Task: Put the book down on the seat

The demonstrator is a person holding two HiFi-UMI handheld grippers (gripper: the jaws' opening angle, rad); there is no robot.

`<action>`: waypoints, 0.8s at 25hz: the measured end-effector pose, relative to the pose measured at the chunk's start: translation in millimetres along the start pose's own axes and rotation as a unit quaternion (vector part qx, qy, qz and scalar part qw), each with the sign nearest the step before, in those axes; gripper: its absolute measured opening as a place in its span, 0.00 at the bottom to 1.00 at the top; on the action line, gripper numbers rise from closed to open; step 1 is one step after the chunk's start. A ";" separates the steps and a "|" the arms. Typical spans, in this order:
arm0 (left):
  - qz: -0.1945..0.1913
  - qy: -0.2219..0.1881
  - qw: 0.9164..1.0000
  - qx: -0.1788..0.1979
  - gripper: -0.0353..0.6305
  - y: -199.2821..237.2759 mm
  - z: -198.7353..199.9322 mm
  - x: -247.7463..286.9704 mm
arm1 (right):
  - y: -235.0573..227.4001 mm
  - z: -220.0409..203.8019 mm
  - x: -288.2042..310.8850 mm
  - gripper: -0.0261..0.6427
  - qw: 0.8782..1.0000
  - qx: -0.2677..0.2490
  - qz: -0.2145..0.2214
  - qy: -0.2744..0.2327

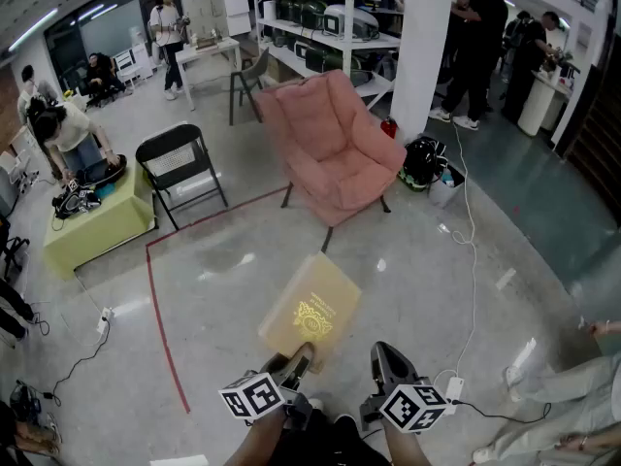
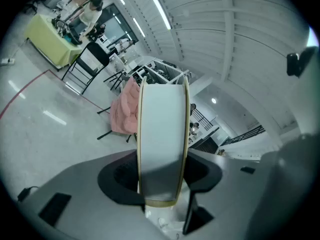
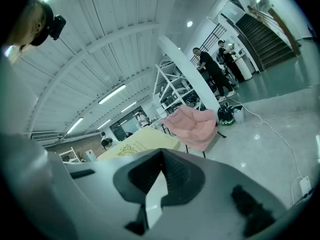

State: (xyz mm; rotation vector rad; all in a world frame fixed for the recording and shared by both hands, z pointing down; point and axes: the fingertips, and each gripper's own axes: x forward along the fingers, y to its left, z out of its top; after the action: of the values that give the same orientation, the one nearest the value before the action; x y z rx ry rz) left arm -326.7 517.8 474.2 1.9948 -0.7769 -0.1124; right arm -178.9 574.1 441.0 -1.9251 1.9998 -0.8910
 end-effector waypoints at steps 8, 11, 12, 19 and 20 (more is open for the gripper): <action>-0.011 -0.007 1.000 -0.009 0.40 -31.5 -45.8 -26.4 | -1.4 -7.7 -51.4 0.06 1.000 0.003 0.015 0.000; -0.011 -0.013 1.000 -0.014 0.40 -37.8 -59.2 -30.1 | -6.9 -7.9 -64.6 0.06 1.000 -0.004 0.016 -0.003; -0.009 -0.014 1.000 -0.009 0.40 -38.7 -62.9 -31.5 | -8.4 -7.2 -68.4 0.06 1.000 -0.007 0.017 -0.006; 0.003 -0.009 1.000 -0.005 0.40 -36.3 -71.9 -27.2 | -23.8 1.4 -64.0 0.06 1.000 -0.004 0.015 -0.015; 0.003 -0.010 1.000 -0.007 0.40 -36.4 -70.1 -24.7 | -26.2 3.7 -60.7 0.06 1.000 -0.002 0.014 -0.016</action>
State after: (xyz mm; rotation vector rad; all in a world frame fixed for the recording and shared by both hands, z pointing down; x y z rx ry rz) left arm -302.3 596.9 476.7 1.9816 -0.7927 -0.1352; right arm -148.3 632.8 437.9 -1.8973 2.0070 -0.8428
